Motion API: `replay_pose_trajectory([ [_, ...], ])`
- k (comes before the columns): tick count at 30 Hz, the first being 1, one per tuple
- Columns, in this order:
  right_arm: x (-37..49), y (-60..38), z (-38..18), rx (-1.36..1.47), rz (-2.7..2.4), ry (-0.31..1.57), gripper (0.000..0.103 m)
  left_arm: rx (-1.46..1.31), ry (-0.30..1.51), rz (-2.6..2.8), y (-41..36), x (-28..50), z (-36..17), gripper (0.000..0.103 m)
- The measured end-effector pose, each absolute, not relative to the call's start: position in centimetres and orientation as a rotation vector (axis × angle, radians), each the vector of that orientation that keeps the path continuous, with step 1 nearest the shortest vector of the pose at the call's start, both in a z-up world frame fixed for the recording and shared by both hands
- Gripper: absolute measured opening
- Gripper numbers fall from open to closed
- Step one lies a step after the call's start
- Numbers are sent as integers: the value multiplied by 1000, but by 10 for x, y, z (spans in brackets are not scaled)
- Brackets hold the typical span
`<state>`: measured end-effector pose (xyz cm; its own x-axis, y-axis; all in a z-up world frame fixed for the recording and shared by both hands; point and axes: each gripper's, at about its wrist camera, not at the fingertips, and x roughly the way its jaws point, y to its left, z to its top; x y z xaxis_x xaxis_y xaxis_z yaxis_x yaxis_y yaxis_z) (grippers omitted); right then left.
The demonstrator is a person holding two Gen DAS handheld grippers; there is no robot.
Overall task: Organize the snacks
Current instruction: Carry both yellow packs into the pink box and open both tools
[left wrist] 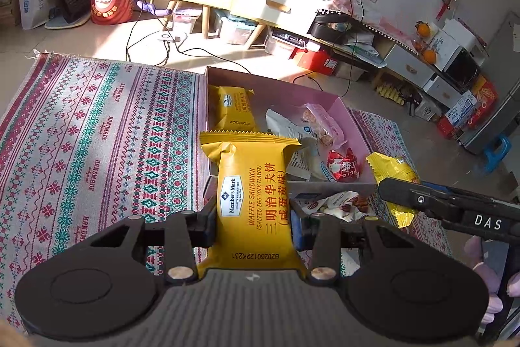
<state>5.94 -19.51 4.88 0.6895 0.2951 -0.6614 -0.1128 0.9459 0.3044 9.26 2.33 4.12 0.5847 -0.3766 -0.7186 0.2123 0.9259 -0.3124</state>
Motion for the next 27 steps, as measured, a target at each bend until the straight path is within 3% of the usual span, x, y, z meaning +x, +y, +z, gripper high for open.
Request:
replay_pose_trajectory([
  [27,133,-224,8,291,164,796,65,-119,811,-343,-48,218,12,48],
])
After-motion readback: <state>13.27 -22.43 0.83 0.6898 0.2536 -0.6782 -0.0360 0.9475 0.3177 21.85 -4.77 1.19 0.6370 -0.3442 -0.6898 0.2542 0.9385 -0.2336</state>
